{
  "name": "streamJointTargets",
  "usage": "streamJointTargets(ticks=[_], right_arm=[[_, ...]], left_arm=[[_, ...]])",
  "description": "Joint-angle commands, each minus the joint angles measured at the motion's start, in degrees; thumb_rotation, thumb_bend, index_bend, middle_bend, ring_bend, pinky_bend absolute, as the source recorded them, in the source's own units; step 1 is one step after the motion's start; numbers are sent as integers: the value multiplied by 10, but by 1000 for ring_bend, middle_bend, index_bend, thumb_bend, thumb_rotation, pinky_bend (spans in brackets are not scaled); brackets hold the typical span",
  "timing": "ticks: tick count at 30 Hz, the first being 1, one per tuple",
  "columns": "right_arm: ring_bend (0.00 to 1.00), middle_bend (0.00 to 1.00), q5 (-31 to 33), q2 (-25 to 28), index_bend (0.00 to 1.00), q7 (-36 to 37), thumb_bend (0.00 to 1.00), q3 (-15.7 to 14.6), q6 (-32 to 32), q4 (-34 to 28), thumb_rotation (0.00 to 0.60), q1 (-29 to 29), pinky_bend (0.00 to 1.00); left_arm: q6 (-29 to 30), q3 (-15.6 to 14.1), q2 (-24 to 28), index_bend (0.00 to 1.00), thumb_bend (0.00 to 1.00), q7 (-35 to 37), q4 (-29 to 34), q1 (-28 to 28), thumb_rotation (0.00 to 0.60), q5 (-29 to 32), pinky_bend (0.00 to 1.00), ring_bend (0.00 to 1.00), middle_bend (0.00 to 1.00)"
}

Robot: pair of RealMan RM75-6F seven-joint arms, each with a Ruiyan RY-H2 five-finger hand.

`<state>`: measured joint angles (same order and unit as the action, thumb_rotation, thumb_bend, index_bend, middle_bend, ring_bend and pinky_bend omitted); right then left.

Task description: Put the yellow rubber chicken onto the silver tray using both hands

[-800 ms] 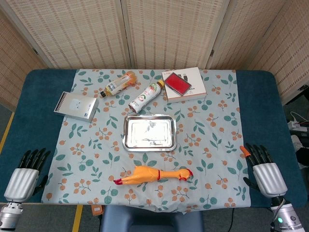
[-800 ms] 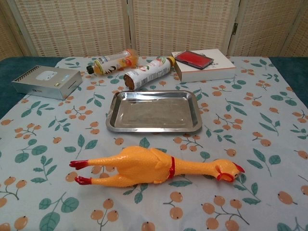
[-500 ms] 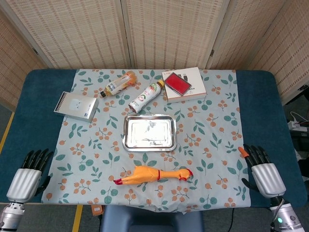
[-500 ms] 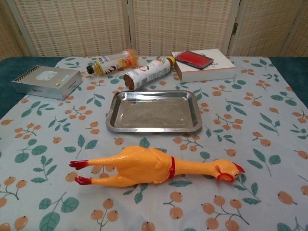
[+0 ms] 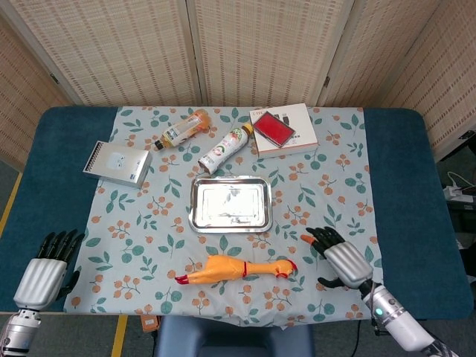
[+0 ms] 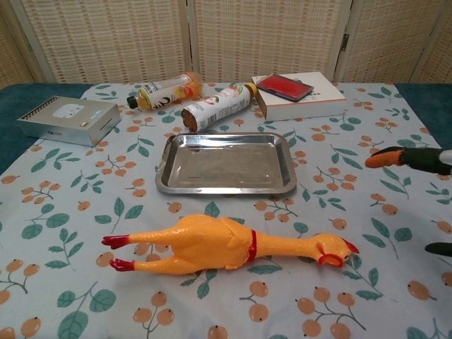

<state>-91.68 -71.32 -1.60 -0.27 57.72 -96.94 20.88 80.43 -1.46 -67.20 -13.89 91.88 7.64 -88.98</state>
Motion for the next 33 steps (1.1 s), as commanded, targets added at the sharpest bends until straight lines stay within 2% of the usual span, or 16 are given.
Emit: streamJointTargets(ticks=[1,4,7,16,28,33], right_arm=[[0,0,24,-46,245,-4,156,16,-63,-9,600,52,0],[0,0,47,-74,332,-9,156,28,-87,-1,600,73,0],[0,0,71,-98,373,-23,156,39,-100,5,600,88,0],[0,0,144,-149,393,-100,156,54,-116,17,600,119,0],[0,0,233,-204,396,-176,156,53,-129,44,600,154,0],[0,0,251,-219,477,-198,156,47,-112,50,600,157,0]], left_arm=[[-2,1,-1,0,431,-3,0,0,600,3,14,0,0],[-6,1,-2,0,430,-6,1,1,600,9,15,0,0],[-11,1,-1,0,430,-8,3,2,600,12,15,0,0],[-10,-1,4,0,431,5,4,3,600,6,16,0,0],[-14,-2,9,0,430,11,7,4,600,11,16,0,0],[-15,-2,9,0,430,8,9,5,600,13,16,0,0]])
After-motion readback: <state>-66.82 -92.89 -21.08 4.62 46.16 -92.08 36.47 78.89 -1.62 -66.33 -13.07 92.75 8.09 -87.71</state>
